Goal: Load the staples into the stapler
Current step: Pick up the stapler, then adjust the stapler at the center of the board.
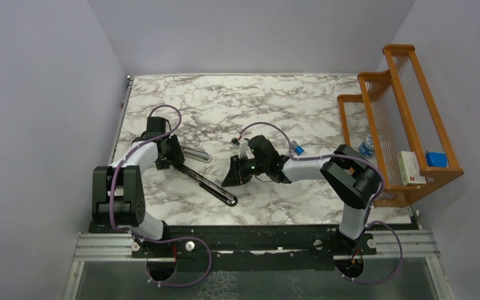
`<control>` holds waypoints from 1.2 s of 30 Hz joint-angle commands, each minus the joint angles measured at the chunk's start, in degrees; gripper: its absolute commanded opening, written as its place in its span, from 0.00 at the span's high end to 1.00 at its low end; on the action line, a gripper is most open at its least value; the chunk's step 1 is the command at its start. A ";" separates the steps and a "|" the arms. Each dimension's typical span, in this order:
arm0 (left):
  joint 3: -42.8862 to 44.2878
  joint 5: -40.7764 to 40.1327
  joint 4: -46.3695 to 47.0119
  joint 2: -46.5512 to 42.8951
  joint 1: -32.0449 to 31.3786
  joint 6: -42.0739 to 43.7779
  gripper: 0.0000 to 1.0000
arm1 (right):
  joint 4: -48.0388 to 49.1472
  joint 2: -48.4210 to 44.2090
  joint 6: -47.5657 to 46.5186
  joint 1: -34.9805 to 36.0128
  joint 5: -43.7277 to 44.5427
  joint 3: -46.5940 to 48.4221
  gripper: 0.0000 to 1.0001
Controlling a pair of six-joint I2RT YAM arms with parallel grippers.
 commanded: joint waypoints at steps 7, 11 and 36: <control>1.52 -1.74 -0.48 -1.44 -0.30 0.64 0.39 | -9.90 -6.73 -8.33 2.37 5.41 2.95 0.80; 1.50 -1.83 -0.45 -1.70 -0.32 0.55 0.38 | -13.50 -8.98 -12.12 5.04 5.85 2.36 0.80; 1.67 -1.83 -0.45 -2.27 -0.29 0.46 0.38 | -25.42 -7.19 -17.67 10.02 20.85 3.23 0.81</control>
